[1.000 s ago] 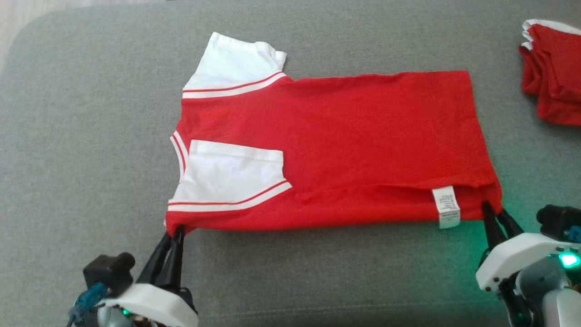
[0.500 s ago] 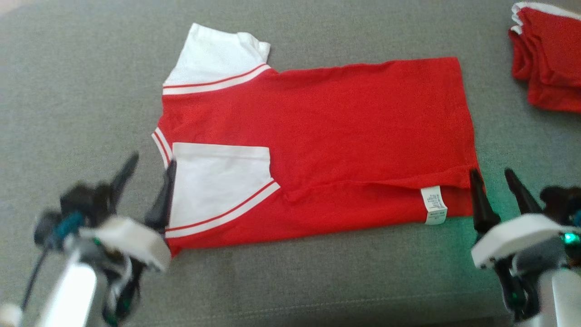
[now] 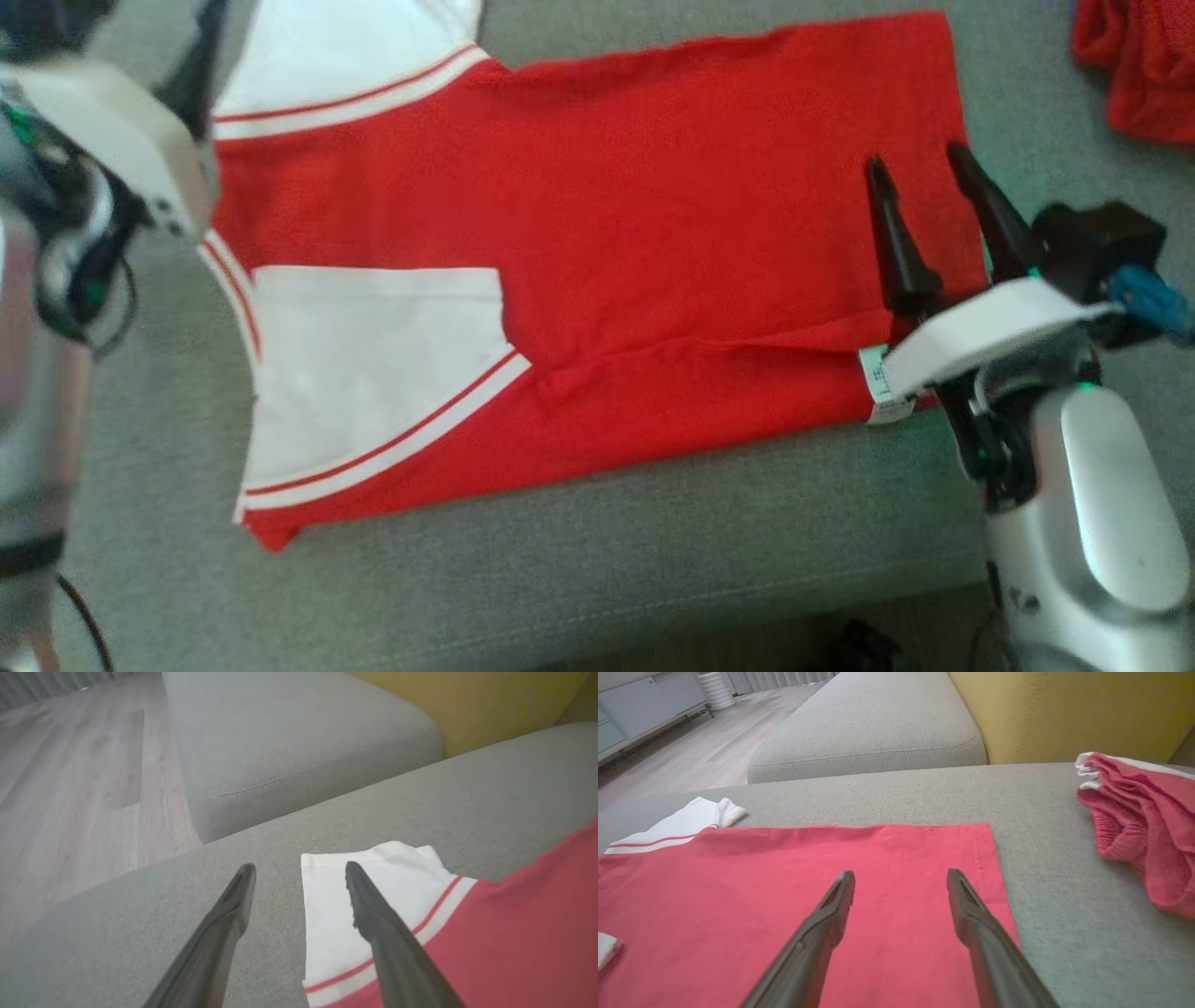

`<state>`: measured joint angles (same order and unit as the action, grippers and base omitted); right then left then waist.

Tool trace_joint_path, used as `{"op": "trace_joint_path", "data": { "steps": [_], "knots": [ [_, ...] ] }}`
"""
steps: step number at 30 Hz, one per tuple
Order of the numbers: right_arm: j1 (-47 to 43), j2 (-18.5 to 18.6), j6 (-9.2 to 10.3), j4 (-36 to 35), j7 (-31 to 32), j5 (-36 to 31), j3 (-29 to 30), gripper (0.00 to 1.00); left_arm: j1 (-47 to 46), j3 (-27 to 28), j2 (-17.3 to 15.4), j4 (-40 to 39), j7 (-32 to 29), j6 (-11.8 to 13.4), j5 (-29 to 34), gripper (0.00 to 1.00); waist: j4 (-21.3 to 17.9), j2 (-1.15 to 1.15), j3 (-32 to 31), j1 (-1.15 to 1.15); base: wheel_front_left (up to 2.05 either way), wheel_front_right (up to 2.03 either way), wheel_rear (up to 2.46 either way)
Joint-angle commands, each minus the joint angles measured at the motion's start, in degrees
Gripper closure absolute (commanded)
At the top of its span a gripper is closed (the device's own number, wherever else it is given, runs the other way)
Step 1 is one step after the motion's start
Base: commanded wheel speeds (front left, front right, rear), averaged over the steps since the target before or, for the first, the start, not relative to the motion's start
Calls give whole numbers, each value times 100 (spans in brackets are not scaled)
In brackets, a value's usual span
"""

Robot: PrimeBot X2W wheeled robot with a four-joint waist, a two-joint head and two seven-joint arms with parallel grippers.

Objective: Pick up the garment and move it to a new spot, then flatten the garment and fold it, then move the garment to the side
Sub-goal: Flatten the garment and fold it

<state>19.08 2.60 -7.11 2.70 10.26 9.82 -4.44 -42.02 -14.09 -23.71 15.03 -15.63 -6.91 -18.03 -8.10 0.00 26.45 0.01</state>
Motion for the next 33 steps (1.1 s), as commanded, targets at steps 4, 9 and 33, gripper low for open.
{"op": "trace_joint_path", "data": {
  "steps": [4, 9, 33],
  "knots": [
    [390, 28, -37, -108, -131, -24, -293, 0, -790, 91, -460, 166, -446, -37, -218, 0, -346, 0, 523, -1, 0, 0, 0],
    [665, 28, -37, -27, -232, -17, -464, 0, -1354, 13, -641, 556, -913, -49, -424, 0, -500, 0, 800, -1, 0, 0, 0],
    [1367, 218, -37, 74, -62, -152, -684, 0, -1786, -396, -890, 654, -1627, -53, -810, 100, -753, 0, 1085, -1, 0, 0, 0]
  ]
}}
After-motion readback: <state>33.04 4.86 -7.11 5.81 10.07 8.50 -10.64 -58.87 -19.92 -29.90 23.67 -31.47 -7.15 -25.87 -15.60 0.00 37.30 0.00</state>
